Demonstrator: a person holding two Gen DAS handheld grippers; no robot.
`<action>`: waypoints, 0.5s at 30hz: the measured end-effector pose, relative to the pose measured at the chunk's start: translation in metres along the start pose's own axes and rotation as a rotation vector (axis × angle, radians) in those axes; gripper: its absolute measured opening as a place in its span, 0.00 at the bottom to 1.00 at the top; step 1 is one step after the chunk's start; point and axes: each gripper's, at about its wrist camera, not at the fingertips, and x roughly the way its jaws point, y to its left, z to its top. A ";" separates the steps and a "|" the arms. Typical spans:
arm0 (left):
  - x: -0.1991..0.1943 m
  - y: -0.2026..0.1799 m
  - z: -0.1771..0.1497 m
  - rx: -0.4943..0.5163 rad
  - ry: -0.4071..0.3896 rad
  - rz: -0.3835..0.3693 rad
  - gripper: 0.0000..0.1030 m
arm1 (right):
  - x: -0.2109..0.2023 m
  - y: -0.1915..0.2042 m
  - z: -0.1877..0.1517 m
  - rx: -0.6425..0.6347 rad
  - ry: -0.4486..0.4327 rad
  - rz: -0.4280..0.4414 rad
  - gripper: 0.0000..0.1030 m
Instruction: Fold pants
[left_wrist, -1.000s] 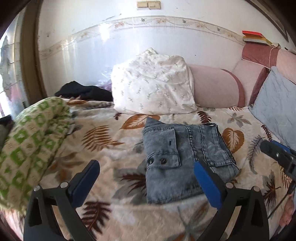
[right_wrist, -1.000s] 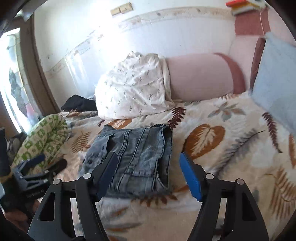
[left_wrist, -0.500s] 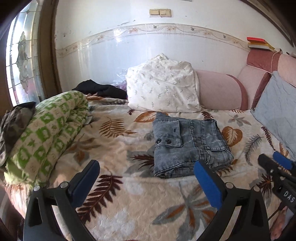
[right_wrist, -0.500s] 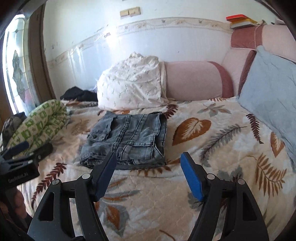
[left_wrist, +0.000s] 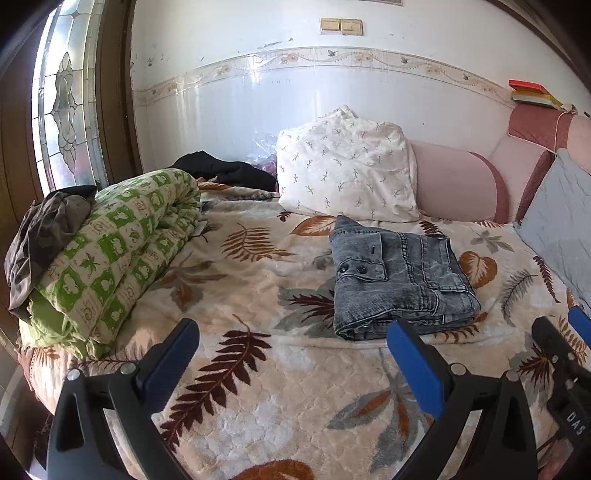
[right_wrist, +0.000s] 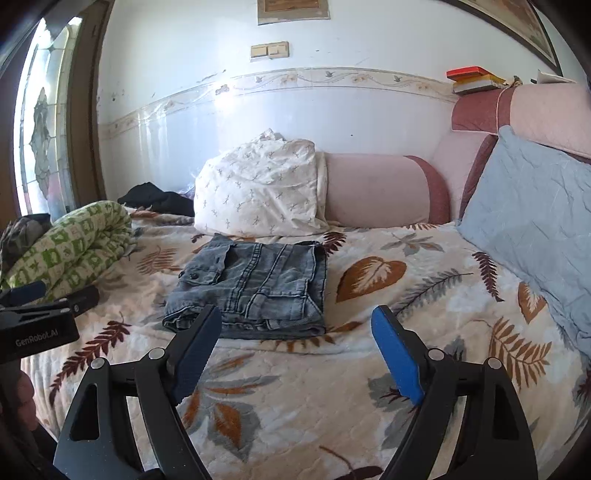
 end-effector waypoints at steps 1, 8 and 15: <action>-0.001 0.001 0.000 0.000 -0.002 0.004 1.00 | 0.001 0.003 0.000 -0.009 0.002 0.002 0.81; -0.006 0.008 0.001 -0.007 -0.025 0.030 1.00 | 0.005 0.020 -0.004 -0.040 0.005 0.012 0.81; -0.009 0.012 0.001 -0.018 -0.027 0.034 1.00 | 0.004 0.027 -0.008 -0.068 0.001 0.001 0.81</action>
